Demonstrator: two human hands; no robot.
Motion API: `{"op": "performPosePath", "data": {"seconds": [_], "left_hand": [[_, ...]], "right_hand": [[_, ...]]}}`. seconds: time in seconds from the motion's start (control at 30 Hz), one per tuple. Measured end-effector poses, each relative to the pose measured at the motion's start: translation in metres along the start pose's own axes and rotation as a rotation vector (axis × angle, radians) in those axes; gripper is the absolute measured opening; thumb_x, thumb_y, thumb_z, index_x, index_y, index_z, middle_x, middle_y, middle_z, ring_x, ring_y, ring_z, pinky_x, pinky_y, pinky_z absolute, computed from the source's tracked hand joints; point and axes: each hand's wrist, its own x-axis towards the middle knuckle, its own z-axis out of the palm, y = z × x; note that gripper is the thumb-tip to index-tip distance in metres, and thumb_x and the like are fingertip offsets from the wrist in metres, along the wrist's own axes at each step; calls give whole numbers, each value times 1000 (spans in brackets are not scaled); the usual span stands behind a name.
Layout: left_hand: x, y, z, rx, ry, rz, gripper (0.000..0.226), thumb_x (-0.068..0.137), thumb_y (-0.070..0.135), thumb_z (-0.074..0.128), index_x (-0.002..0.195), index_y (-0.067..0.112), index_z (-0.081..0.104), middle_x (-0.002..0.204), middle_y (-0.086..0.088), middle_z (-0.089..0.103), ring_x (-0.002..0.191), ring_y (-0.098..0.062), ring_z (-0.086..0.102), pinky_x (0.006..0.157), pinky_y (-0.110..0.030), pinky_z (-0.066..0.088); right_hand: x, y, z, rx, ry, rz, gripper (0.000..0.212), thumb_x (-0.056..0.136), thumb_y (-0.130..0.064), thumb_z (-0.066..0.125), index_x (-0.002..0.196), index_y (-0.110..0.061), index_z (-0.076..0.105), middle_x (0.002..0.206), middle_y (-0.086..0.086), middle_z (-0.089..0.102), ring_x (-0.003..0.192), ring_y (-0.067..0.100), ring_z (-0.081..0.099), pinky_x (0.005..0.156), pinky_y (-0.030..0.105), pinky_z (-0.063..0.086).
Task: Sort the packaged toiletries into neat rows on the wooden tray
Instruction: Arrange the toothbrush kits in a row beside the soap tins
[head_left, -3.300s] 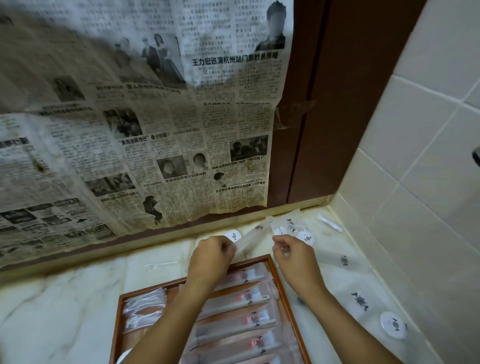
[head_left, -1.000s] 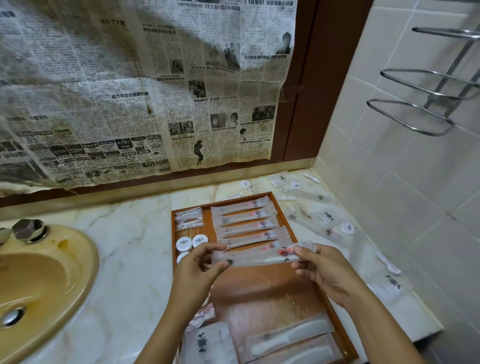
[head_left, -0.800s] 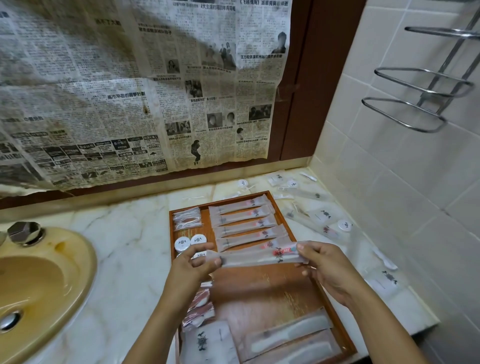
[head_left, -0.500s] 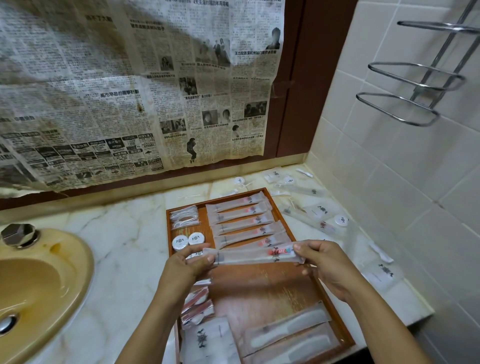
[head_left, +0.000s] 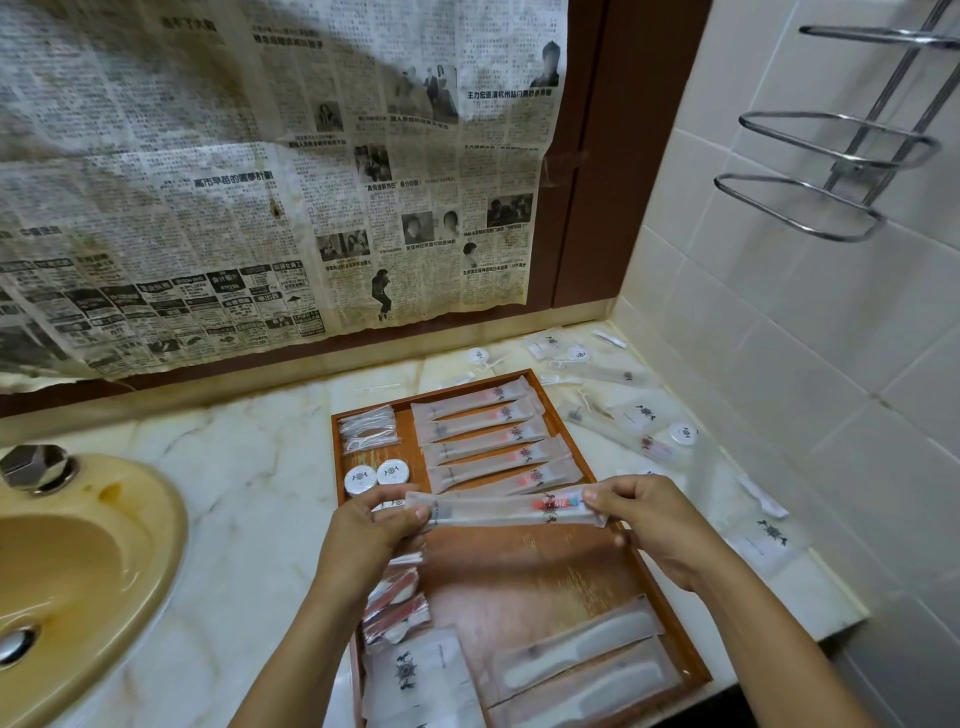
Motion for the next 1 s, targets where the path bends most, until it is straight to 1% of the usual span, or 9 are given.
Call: {"op": "performPosePath", "data": {"seconds": [0.2, 0.33, 0.43, 0.6, 0.7, 0.77, 0.9, 0.97, 1.0], "left_hand": [[5, -3, -1, 2, 15, -19, 16, 85, 7, 73, 99, 14, 72, 87, -11, 77, 77, -27, 75, 69, -34, 61], [8, -5, 0, -7, 11, -35, 17, 84, 6, 74, 99, 12, 72, 88, -13, 76, 79, -29, 75, 73, -35, 61], [11, -7, 2, 3, 18, -41, 18, 83, 7, 75, 99, 13, 73, 89, -13, 76, 80, -30, 74, 81, -41, 59], [10, -10, 7, 29, 46, -43, 13, 84, 6, 74, 95, 13, 72, 85, -12, 76, 76, -27, 75, 67, -32, 61], [11, -15, 10, 168, 68, -16, 15, 84, 9, 75, 95, 17, 70, 78, -5, 76, 70, -19, 74, 65, -29, 59], [13, -22, 13, 288, 73, 5, 16, 84, 13, 75, 96, 21, 69, 72, 0, 75, 65, -12, 71, 59, -25, 55], [19, -36, 21, 515, 118, 68, 19, 82, 19, 78, 94, 29, 68, 72, -1, 71, 66, -14, 67, 56, -24, 51], [21, -41, 28, 567, 121, 70, 20, 84, 16, 75, 92, 30, 65, 75, 1, 67, 67, -10, 63, 53, -16, 43], [22, -43, 31, 589, 123, 85, 21, 84, 13, 75, 90, 30, 64, 77, 2, 66, 68, -8, 61, 53, -14, 41]], "right_hand": [[2, -2, -2, -15, -27, -2, 9, 89, -16, 70, 90, -13, 79, 83, 5, 75, 59, 7, 57, 50, 20, 45], [6, 0, -5, -28, -36, -12, 10, 89, -16, 70, 92, -11, 78, 86, 7, 75, 60, 9, 54, 51, 20, 45], [9, 3, -6, -49, -41, -19, 11, 89, -18, 70, 92, -12, 78, 85, 5, 74, 58, 10, 53, 53, 20, 45], [16, 9, -8, -76, -43, -21, 11, 90, -21, 70, 92, -14, 78, 87, 10, 74, 58, 12, 53, 54, 21, 46], [22, 13, -11, -120, -48, -26, 10, 90, -22, 70, 90, -16, 78, 87, 11, 74, 62, 12, 55, 53, 21, 46], [27, 16, -13, -188, -46, -25, 10, 90, -21, 69, 89, -18, 78, 84, 8, 74, 60, 12, 55, 52, 21, 46], [42, 21, -17, -314, -8, -30, 10, 90, -6, 66, 89, -11, 74, 75, 15, 71, 43, 5, 53, 46, 17, 45], [52, 24, -18, -377, 22, -45, 12, 87, -2, 66, 86, -12, 73, 75, 14, 71, 45, 4, 56, 45, 16, 45], [57, 26, -18, -404, 43, -54, 13, 87, -2, 66, 86, -13, 73, 76, 11, 71, 50, 5, 58, 45, 16, 46]]}}
